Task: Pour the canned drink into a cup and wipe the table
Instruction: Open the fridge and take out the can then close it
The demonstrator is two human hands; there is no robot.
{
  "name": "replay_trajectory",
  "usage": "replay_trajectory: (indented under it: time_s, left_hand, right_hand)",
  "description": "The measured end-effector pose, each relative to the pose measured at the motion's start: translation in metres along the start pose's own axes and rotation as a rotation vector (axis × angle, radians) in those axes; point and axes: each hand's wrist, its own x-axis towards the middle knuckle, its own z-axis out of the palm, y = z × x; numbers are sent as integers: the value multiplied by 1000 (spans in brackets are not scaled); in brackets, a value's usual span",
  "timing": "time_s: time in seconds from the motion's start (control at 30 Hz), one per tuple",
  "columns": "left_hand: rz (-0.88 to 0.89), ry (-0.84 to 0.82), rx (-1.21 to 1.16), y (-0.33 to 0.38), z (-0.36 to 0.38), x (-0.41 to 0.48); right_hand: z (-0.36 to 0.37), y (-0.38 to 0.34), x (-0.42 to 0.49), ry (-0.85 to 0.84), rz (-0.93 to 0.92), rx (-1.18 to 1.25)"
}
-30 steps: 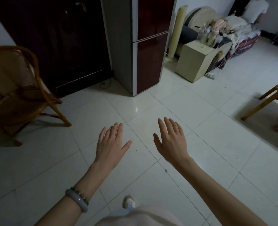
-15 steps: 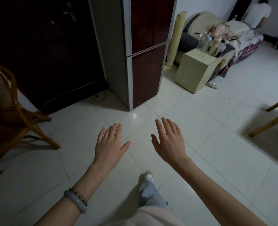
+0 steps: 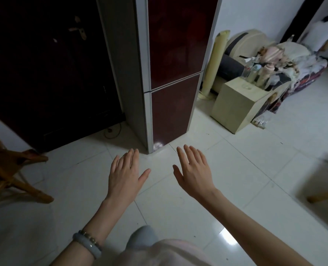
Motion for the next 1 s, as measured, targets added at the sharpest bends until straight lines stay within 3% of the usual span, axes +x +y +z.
replay_trajectory:
  time_s: [0.7, 1.0]
  left_hand:
    - [-15, 10, 8, -38, 55, 355]
    - [-18, 45, 30, -58, 60, 442]
  right_hand:
    - [120, 85, 326, -62, -60, 56]
    - [152, 101, 422, -21, -94, 61]
